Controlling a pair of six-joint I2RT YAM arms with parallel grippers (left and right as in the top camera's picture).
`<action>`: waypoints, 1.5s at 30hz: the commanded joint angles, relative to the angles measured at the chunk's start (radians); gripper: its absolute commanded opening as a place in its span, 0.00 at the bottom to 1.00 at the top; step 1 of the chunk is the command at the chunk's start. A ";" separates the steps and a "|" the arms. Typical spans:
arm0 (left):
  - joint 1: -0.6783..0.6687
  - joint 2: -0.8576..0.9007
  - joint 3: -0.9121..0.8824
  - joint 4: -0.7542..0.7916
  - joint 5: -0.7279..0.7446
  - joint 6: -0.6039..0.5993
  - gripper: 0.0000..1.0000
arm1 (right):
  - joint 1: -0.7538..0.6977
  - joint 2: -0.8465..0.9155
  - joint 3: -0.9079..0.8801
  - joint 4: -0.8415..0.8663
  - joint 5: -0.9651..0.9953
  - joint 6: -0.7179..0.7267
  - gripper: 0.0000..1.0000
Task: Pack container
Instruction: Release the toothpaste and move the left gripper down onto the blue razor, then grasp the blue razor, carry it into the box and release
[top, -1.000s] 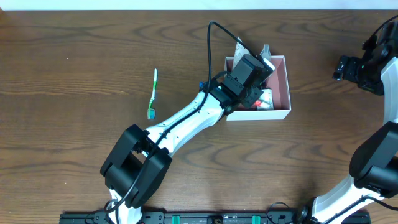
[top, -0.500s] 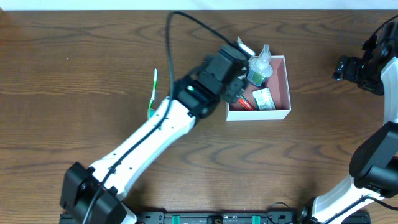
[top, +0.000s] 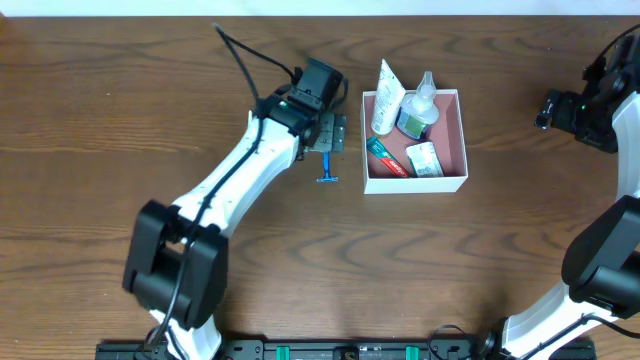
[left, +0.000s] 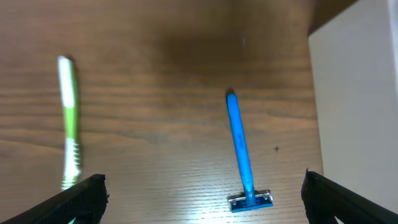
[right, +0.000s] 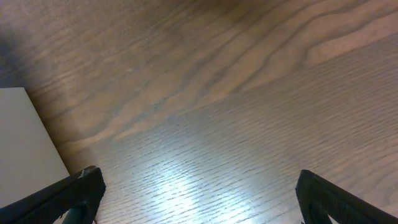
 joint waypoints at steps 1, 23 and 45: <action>-0.005 0.056 -0.004 0.008 0.025 -0.057 1.00 | -0.006 -0.002 0.000 0.000 -0.001 0.010 0.99; -0.005 0.249 -0.004 0.051 0.097 -0.078 0.87 | -0.006 -0.002 0.000 0.000 -0.001 0.010 0.99; -0.003 0.240 -0.003 0.050 0.100 -0.077 0.10 | -0.006 -0.002 0.000 0.000 -0.001 0.010 0.99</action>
